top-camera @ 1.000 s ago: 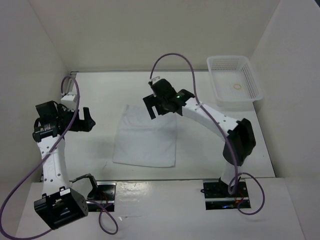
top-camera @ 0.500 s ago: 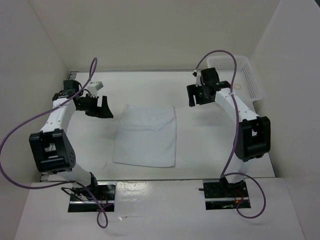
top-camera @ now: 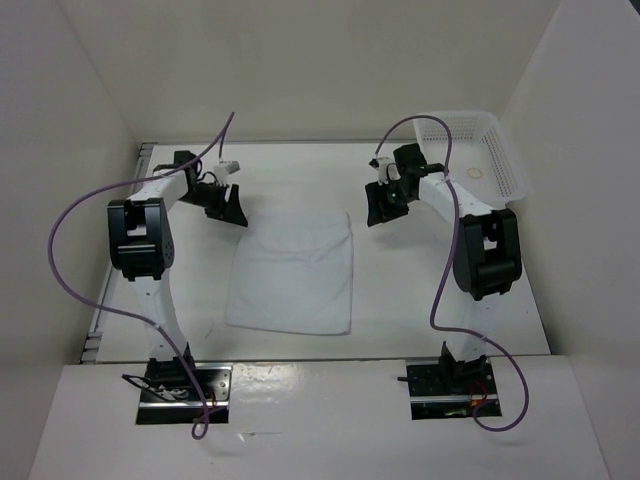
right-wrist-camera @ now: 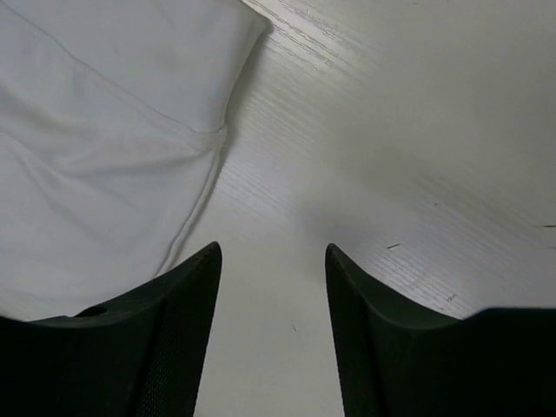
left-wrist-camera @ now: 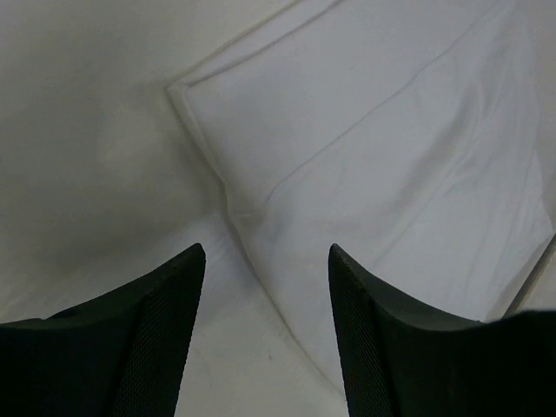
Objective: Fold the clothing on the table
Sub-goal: Flatten the skirt out
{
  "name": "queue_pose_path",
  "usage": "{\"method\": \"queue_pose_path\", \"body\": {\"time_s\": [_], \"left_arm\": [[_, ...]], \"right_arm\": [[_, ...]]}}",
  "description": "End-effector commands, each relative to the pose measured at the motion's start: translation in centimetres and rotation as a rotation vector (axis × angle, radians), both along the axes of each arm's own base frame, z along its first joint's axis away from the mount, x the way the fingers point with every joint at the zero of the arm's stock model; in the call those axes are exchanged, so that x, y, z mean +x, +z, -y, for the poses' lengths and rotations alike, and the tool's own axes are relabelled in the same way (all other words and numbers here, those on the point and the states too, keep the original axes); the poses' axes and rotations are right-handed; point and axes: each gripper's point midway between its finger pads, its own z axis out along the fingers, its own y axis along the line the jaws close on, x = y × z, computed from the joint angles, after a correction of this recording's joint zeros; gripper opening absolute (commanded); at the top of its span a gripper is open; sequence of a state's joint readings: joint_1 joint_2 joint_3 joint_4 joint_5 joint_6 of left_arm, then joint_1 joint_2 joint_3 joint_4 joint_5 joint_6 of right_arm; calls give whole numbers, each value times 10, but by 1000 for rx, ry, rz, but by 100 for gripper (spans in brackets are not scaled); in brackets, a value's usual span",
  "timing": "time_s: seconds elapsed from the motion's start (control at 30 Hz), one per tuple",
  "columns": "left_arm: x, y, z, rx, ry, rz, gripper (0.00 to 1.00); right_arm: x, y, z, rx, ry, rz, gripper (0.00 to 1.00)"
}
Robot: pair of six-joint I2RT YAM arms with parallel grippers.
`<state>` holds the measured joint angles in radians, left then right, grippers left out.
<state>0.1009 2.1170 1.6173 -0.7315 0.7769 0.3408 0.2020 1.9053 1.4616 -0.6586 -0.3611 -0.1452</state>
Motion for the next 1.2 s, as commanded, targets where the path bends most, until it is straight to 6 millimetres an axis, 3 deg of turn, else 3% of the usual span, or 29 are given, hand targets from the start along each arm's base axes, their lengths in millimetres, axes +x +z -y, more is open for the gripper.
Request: {"method": "queue_pose_path", "body": {"time_s": [0.0, 0.23, 0.27, 0.47, 0.77, 0.93, 1.17], "left_arm": [[17, -12, 6, 37, -48, 37, 66], [42, -26, 7, 119, -37, 60, 76], [49, -20, 10, 129, -44, 86, 76], [57, -36, 11, 150, -48, 55, 77], [51, -42, 15, 154, -73, 38, 65], [45, -42, 19, 126, -96, 32, 53], [37, -49, 33, 117, -134, 12, 51]], "right_arm": [[9, 16, -8, 47, 44, 38, 55], [7, 16, -9, 51, 56, 32, 54], [7, 16, -9, 51, 56, 32, 54], [6, 15, -7, 40, 51, 25, 54], [8, 10, -7, 38, 51, 16, 54], [10, 5, -7, 36, 51, 5, 54], [18, 4, -16, 76, 62, -2, 54]]}}
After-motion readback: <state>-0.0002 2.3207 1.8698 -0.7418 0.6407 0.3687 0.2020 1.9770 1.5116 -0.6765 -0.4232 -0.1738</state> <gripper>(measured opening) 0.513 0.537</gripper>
